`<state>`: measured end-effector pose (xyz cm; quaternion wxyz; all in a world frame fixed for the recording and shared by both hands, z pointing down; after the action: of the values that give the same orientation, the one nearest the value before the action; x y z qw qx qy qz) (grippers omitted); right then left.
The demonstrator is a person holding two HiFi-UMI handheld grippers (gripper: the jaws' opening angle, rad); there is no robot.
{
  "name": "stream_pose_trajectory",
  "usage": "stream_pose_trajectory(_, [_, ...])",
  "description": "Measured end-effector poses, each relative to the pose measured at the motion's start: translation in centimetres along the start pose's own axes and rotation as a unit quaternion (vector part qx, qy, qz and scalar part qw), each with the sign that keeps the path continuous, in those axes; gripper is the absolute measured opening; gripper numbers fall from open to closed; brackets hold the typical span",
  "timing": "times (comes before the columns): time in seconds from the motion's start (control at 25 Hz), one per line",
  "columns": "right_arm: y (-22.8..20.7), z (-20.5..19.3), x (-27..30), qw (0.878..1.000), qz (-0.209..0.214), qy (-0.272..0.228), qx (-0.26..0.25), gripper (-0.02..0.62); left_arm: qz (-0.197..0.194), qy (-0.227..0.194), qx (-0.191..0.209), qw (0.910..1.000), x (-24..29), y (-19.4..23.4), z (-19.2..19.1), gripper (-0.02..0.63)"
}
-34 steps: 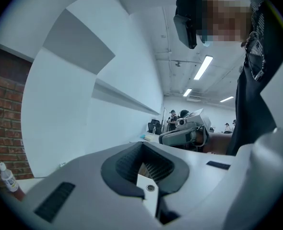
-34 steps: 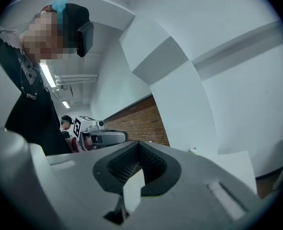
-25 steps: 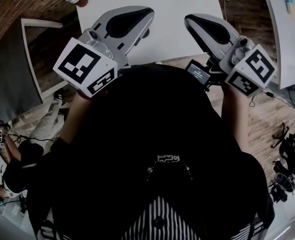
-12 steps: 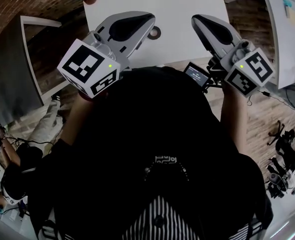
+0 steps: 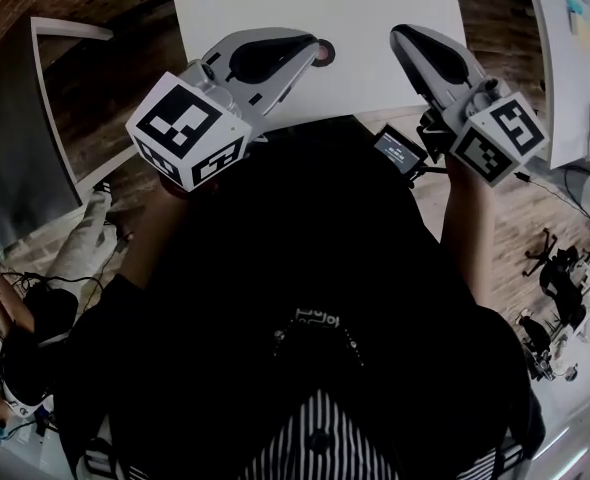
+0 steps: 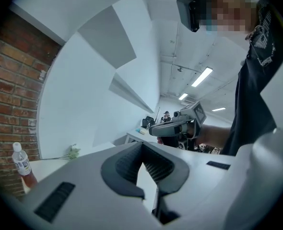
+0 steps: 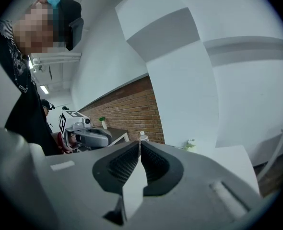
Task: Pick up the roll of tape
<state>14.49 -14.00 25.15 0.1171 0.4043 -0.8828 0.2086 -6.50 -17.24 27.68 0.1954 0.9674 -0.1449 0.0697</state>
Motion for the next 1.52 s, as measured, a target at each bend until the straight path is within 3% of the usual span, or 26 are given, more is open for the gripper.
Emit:
stream_pose_trajectory(0.48, [0.3, -1.2, 3.4, 0.996, 0.041, 0.079, -0.022, 0.165, 0.025, -0.008, -0.027, 0.9993, -1.8, 0.4, -0.6, 0.005])
stream_pose_trajectory(0.6, [0.2, -2.3, 5.0, 0.993, 0.057, 0.101, -0.026, 0.238, 0.041, -0.013, -0.036, 0.9984, -2.4, 1.1, -1.2, 0.005])
stream_pose_trajectory(1.12, [0.0, -3.5, 7.3, 0.986, 0.093, 0.138, 0.003, 0.287, 0.095, 0.001, -0.082, 0.9920, -5.2, 1.1, -1.6, 0.005])
stream_pose_trajectory(1.52, [-1.1, -5.8, 6.1, 0.983, 0.101, 0.153, 0.007, 0.311, 0.110, 0.020, -0.075, 0.9908, -4.2, -0.8, -2.5, 0.005])
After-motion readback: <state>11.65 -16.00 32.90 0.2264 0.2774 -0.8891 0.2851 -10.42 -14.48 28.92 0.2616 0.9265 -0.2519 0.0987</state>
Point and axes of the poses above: the fingertips, and each gripper's own axes: x forward along the fingers, y to its left, z out of its top, the point moved 8 cm from there along -x, backward along the fingers, and after that the axes turned 1 degree about -x, right-handed, at the moved point
